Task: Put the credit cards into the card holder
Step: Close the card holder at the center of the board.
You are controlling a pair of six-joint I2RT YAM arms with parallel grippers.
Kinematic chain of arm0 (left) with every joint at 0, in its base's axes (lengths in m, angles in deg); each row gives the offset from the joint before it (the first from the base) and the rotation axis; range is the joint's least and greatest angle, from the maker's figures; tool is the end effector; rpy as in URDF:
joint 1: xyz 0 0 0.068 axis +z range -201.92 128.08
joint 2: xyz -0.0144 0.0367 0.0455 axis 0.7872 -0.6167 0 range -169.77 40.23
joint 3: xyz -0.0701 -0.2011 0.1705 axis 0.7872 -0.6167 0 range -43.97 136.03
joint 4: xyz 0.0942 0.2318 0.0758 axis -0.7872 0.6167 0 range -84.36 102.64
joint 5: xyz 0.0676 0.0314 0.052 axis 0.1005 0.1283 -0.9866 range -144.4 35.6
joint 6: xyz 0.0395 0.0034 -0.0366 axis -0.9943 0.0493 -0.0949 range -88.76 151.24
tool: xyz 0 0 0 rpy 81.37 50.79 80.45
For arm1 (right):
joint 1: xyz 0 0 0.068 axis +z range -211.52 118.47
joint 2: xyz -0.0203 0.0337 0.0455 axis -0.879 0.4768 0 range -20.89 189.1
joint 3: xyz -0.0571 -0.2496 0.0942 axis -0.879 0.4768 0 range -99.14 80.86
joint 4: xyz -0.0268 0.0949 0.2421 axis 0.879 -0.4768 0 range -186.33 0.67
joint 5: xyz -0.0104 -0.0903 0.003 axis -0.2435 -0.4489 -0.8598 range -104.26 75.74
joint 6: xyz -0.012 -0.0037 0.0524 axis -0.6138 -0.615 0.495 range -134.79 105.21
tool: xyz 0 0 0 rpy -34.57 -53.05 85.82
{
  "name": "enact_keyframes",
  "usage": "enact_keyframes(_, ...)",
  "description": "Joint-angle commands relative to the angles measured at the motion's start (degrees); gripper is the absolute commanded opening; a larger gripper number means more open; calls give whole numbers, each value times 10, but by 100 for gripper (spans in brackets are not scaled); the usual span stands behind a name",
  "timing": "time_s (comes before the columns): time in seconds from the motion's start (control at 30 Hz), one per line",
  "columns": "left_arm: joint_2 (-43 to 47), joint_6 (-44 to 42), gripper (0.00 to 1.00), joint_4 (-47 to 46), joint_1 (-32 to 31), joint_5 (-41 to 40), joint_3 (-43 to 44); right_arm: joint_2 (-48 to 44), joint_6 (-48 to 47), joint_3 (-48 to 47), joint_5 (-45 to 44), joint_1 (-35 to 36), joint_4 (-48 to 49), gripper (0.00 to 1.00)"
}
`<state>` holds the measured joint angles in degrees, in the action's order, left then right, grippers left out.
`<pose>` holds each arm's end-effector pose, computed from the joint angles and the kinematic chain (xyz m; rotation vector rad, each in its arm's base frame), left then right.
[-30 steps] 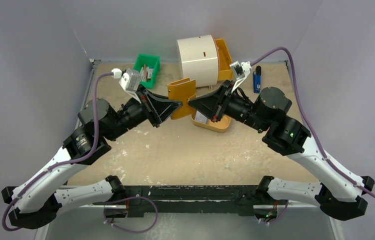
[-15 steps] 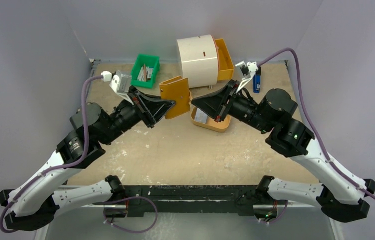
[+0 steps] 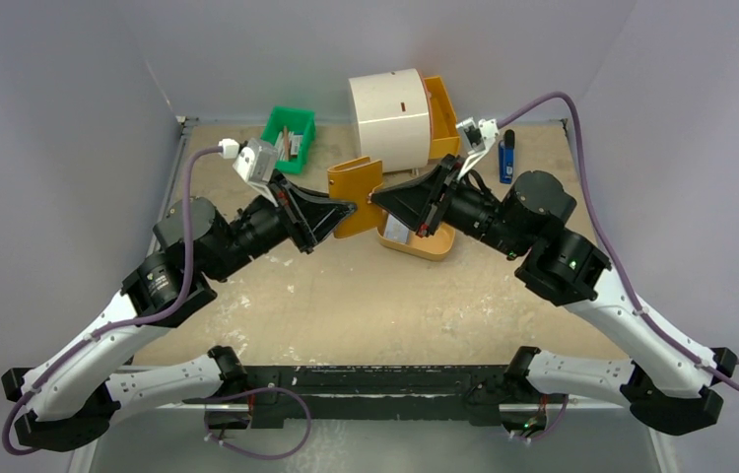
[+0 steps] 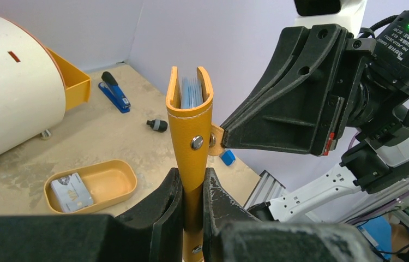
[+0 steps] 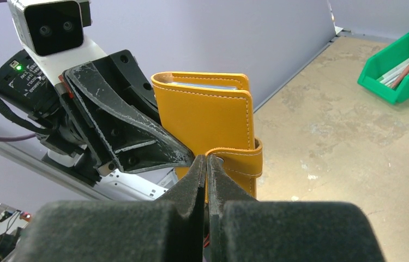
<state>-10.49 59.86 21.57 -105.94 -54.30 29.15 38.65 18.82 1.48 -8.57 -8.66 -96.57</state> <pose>0.0972 -0.1339 0.4789 0.3466 1.5313 -1.1619 0.1198 0.1640 0.5046 -0.3382 1.4442 1.3192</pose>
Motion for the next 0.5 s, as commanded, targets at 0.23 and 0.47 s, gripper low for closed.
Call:
enact_keyframes(0.23,15,-16,0,-25,-2,-15,11,5,-19,-31,6,-1,-14,0)
enact_keyframes(0.47,15,-19,0,-22,-2,-26,12,6,-23,-36,11,-2,-31,0)
